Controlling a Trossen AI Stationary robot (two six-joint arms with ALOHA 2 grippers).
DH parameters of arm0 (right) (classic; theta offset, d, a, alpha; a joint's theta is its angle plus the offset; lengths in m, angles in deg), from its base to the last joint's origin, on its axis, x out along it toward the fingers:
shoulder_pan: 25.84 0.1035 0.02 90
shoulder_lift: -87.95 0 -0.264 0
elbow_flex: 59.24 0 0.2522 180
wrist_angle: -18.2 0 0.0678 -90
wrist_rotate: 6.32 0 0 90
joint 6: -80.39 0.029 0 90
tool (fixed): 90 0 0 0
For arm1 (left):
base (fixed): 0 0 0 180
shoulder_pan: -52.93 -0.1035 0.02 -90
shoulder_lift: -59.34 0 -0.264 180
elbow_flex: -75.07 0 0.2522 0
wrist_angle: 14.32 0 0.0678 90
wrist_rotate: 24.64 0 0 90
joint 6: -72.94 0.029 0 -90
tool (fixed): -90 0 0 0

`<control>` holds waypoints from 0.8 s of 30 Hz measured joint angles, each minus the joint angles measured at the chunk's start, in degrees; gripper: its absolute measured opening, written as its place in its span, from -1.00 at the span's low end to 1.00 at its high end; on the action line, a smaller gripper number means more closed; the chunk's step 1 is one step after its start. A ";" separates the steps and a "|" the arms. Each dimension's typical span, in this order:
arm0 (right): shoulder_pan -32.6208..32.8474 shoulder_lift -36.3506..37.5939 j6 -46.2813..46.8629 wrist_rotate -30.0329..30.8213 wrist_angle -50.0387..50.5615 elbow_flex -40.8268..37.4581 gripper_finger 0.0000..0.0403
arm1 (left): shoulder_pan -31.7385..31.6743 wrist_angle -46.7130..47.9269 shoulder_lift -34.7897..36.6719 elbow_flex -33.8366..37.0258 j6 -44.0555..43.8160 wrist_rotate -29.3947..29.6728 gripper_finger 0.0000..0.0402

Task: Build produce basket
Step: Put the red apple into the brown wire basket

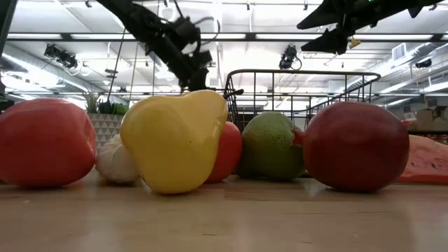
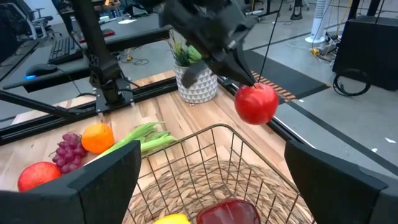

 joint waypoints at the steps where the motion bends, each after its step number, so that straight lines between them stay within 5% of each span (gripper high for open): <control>1: 0.00 0.00 0.00 0.00 -0.02 0.00 0.98 | 0.61 -0.16 0.75 0.00 -0.01 -0.02 -0.98; 24: 0.00 1.51 -0.70 0.28 -1.68 0.00 0.98 | 21.04 -13.13 6.56 -0.07 -0.06 -0.08 -0.98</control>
